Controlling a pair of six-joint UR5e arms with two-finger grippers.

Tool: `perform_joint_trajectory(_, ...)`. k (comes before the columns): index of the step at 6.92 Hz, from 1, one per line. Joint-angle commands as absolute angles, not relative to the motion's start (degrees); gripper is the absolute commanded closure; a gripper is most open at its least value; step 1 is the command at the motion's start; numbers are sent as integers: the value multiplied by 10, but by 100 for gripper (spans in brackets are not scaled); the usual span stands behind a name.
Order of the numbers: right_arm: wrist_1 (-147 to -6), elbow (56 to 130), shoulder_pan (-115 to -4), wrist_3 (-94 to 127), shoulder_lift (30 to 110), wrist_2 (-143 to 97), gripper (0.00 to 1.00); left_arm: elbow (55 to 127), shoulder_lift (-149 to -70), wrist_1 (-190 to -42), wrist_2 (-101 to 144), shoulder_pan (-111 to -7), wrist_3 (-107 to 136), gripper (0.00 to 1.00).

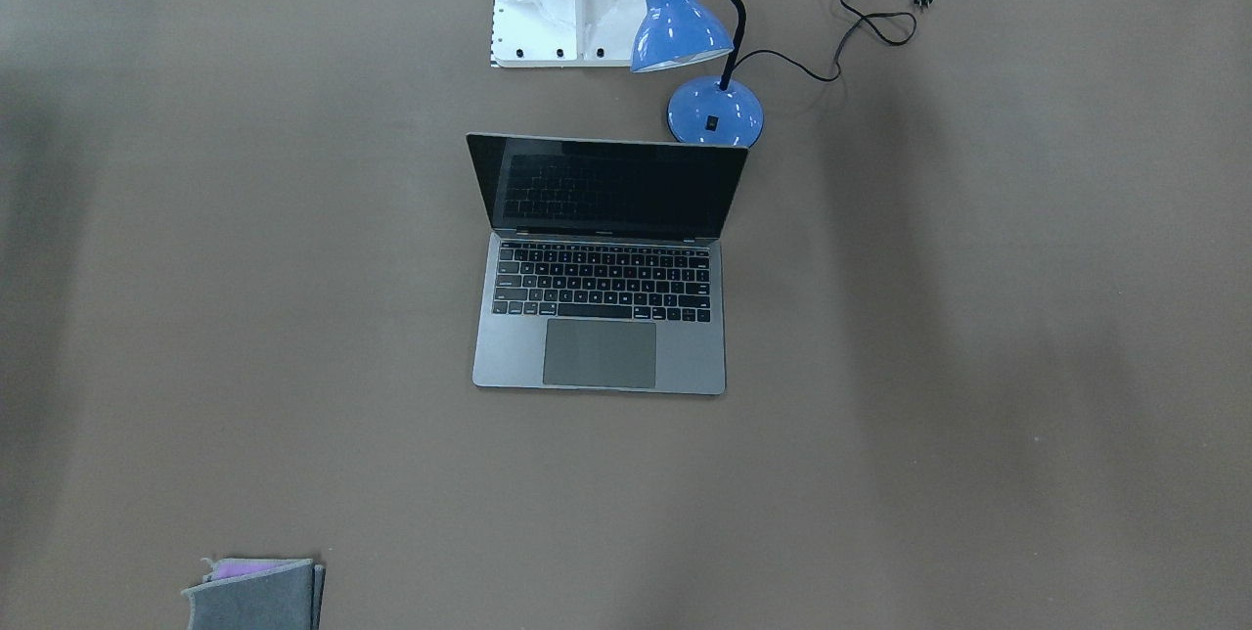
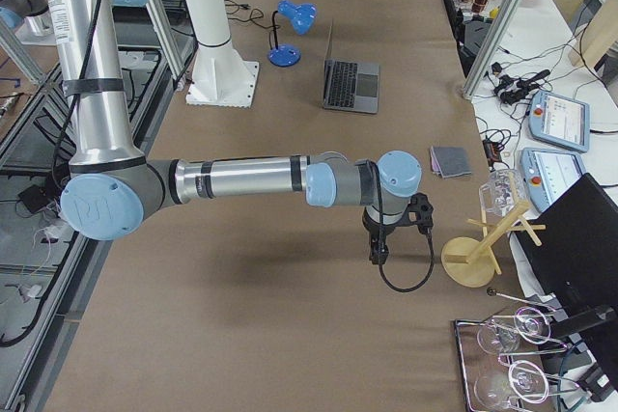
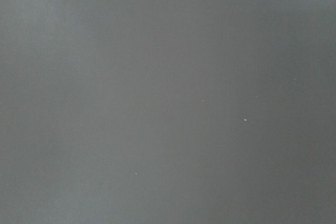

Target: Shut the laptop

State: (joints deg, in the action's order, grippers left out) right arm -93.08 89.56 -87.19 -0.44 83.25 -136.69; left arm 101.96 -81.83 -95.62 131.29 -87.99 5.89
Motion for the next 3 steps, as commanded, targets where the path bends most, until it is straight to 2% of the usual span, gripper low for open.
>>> perform_joint_trajectory(1, -931, 896, -872, -4, 829, -1368, 0, 1017, -818, -956, 1313, -880, 59, 2)
perform_joint_trajectory(3, -931, 896, -872, -4, 829, -1375, 0, 1014, -821, -955, 1311, -879, 58, 2)
